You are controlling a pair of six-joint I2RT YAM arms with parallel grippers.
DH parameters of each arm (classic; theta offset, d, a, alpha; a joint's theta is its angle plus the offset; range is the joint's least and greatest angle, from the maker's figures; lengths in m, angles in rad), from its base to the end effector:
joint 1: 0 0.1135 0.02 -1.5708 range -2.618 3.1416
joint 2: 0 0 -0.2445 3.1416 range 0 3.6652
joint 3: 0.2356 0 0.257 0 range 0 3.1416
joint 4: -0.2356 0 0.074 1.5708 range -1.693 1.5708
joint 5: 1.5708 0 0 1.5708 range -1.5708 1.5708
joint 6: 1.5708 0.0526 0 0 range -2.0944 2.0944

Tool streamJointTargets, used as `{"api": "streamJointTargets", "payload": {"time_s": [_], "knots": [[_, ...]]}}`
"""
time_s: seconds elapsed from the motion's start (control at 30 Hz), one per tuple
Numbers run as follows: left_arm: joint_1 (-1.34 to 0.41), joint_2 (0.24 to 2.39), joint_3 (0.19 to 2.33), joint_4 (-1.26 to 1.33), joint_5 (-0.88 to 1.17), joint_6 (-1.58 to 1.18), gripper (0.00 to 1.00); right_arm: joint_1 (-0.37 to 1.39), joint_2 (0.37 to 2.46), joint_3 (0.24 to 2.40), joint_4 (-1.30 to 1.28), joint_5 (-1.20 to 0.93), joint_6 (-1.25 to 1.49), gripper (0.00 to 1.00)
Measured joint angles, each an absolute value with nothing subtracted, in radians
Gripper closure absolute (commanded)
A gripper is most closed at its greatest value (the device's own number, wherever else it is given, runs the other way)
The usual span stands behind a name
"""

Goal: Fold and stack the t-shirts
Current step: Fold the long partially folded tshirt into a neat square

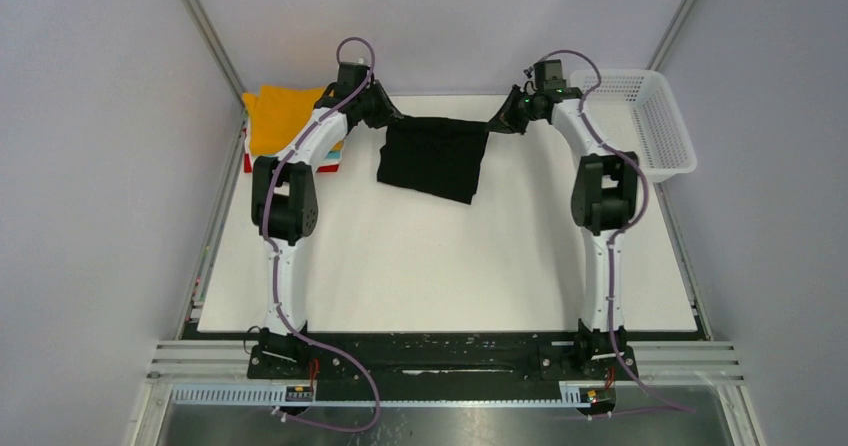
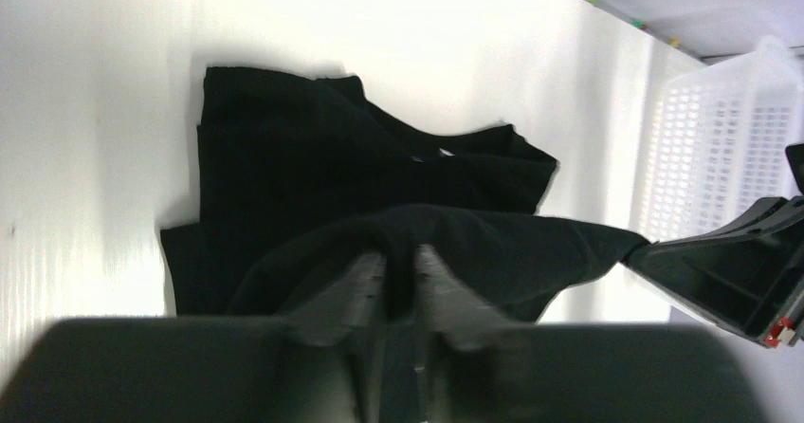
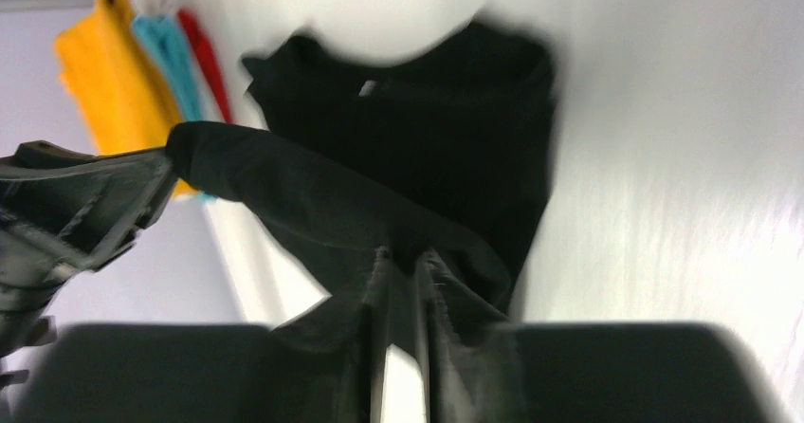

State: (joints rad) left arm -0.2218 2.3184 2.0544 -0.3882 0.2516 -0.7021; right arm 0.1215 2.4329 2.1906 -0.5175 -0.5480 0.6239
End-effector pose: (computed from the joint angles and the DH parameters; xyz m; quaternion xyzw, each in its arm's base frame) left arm 0.5263 -0.1321 0.2097 -0.1575 0.8770 -0.2967 0.3436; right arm 0.5415 0.0937 0.1890 0.1165 0.8834 0.3699 0.2632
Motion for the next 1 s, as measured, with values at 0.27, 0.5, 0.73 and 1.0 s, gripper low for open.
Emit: {"api": "streamJointTargets", "payload": {"time_s": [0.27,0.5,0.73,1.0], "knots": [[-0.201,2.474,2.218,-0.381,0.27,-0.704,0.01,0.117,2.652,2.442,-0.527,-0.511,0.67,0.01],[-0.199,2.305,1.987,-0.314,0.36,-0.689,0.01,0.157,2.406,2.092,-0.496,-0.464,0.604,0.01],[-0.245,2.3,1.866,-0.258,0.445,-0.71,0.01,0.284,2.342,1.969,-0.38,-0.519,0.612,0.0],[-0.257,2.141,1.486,-0.118,0.484,-0.775,0.01,0.381,2.329,1.769,-0.263,-0.601,0.646,0.0]]}}
